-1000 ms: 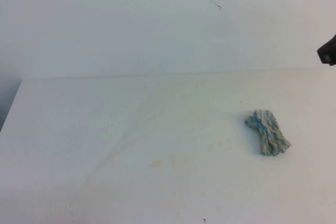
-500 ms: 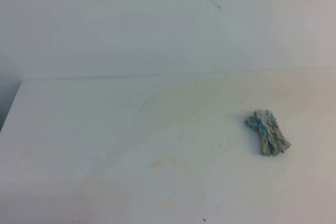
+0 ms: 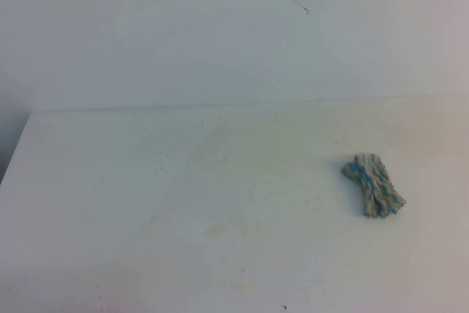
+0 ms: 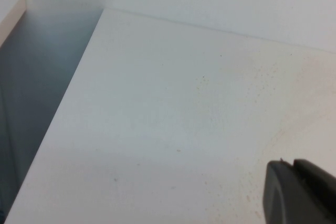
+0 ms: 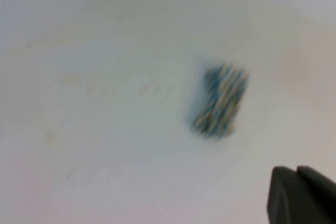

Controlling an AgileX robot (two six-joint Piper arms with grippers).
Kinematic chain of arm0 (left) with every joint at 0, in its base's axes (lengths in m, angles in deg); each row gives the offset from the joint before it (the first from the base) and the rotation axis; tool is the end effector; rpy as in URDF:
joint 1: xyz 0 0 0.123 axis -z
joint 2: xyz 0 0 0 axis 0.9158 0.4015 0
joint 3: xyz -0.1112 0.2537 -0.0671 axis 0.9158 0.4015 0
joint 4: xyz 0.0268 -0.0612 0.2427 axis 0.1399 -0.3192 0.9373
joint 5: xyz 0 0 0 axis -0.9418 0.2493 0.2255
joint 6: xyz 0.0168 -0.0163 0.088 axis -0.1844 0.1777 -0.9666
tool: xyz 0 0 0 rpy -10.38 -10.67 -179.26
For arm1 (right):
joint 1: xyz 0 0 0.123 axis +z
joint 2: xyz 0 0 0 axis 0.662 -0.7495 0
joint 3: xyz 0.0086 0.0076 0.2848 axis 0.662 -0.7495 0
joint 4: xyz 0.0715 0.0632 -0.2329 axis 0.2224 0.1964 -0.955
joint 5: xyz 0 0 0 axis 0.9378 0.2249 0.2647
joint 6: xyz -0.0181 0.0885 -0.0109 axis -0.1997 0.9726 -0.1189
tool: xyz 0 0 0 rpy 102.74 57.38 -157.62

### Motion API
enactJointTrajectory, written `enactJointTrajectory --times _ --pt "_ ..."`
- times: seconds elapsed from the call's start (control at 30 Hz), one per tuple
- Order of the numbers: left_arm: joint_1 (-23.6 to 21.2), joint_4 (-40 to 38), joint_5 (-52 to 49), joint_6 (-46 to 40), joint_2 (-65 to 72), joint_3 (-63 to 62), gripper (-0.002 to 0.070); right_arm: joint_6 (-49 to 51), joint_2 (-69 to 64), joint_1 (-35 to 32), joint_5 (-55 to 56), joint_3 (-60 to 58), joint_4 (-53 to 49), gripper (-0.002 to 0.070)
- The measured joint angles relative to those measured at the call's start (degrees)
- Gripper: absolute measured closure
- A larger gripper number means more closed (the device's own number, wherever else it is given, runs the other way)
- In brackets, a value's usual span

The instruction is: Wipe the table

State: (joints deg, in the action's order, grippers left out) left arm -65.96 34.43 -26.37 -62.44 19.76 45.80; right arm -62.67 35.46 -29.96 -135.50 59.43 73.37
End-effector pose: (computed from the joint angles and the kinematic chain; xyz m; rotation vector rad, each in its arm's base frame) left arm 0.0537 -0.0032 0.1716 -0.2524 1.7970 -0.2529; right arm 0.1332 0.0415 0.4211 -0.5019 2.1744 0.1866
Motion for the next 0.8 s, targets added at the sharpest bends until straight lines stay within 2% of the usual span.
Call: enactJointTrajectory --times 0.17,0.27,0.33,0.53,0.8 --pt "0.00 0.00 0.00 0.00 0.00 0.00 0.0674 -2.49 10.11 -3.00 25.23 -9.09 -4.64 0.0678" --pt "0.00 0.00 0.00 0.00 0.00 0.00 0.0674 -1.19 18.22 -7.40 40.36 -18.58 -5.19 0.0678" --pt "0.00 0.00 0.00 0.00 0.00 0.00 0.0675 0.58 24.22 -10.95 46.44 -26.02 -5.19 0.0678" --pt "0.00 0.00 0.00 0.00 0.00 0.00 0.0674 1.19 40.52 -18.37 49.01 -44.93 -5.19 0.0678" --pt "0.00 0.00 0.00 0.00 0.00 0.00 0.0675 0.38 49.86 -18.61 53.72 -63.90 -5.32 0.0678"
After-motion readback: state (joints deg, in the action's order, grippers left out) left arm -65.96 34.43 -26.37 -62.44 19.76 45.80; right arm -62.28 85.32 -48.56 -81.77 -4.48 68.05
